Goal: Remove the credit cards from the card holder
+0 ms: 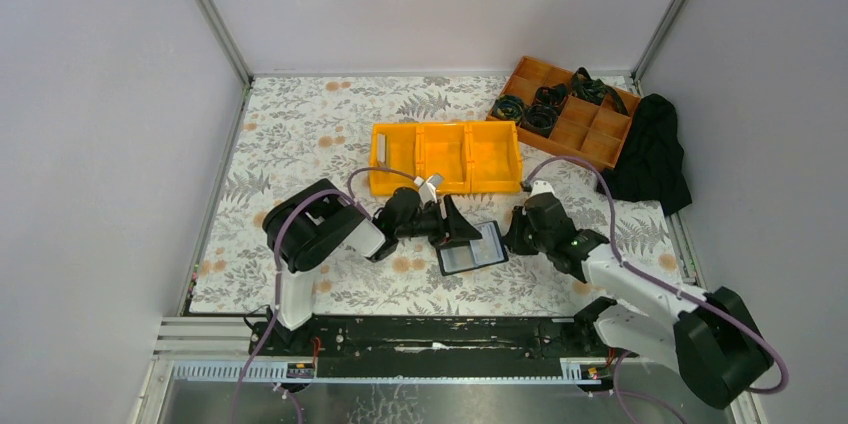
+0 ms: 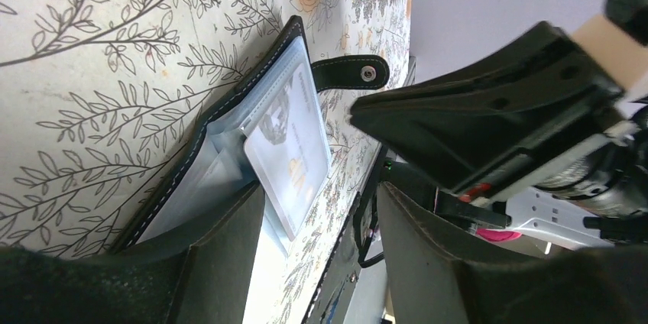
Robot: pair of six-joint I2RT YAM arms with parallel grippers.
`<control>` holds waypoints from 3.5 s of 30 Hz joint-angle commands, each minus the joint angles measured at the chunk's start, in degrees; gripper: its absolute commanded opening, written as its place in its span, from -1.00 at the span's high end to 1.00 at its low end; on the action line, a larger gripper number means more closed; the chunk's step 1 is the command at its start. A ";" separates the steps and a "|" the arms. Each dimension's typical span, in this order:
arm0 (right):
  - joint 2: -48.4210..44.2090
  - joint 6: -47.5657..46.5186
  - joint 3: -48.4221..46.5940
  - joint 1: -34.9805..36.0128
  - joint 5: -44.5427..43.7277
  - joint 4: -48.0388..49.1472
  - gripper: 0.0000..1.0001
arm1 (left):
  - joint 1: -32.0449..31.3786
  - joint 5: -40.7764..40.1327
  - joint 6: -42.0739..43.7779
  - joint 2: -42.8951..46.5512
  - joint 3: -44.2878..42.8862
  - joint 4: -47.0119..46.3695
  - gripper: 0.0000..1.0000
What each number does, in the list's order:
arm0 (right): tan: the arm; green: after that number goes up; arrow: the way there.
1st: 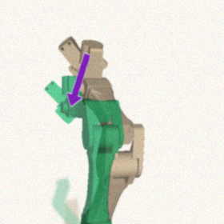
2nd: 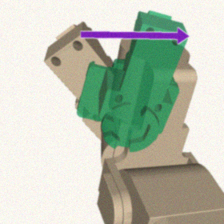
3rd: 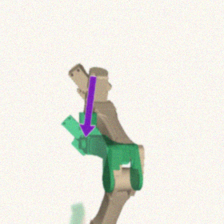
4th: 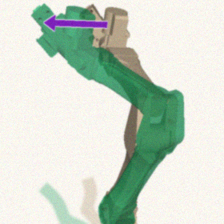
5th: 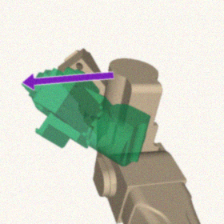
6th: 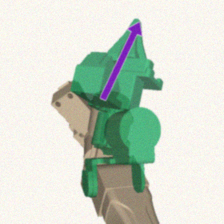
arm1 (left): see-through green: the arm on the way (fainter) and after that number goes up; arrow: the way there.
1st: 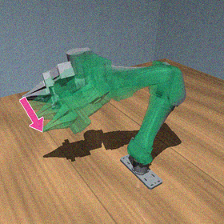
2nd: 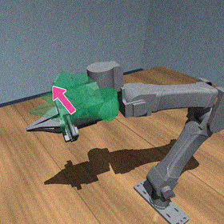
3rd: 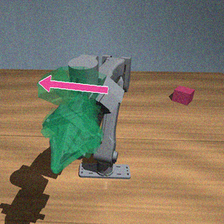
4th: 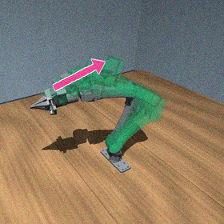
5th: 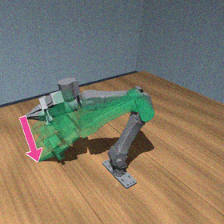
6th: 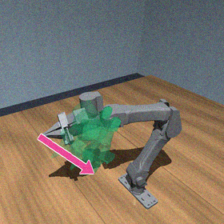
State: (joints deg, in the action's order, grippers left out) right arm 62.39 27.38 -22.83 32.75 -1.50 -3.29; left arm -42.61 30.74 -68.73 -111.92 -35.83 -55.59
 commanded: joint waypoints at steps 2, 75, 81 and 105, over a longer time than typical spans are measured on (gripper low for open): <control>-6.72 -1.24 -4.59 0.56 -0.85 -6.41 0.64 | 1.01 2.75 -0.49 -1.73 1.05 -5.40 -0.26; 7.86 1.97 2.75 0.66 10.19 10.11 0.66 | 1.32 4.34 6.90 4.16 -2.35 14.13 -0.11; 9.96 2.05 2.62 0.73 10.59 11.34 0.67 | 1.30 5.60 5.41 4.47 -2.49 11.56 0.02; -5.53 -2.29 -2.18 0.74 8.48 -3.04 0.64 | 1.46 4.10 5.80 -2.24 -2.51 12.00 0.75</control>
State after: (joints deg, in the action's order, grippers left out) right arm 52.95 26.55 -23.24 33.01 7.05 -7.25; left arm -40.88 34.92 -63.57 -112.38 -38.30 -43.53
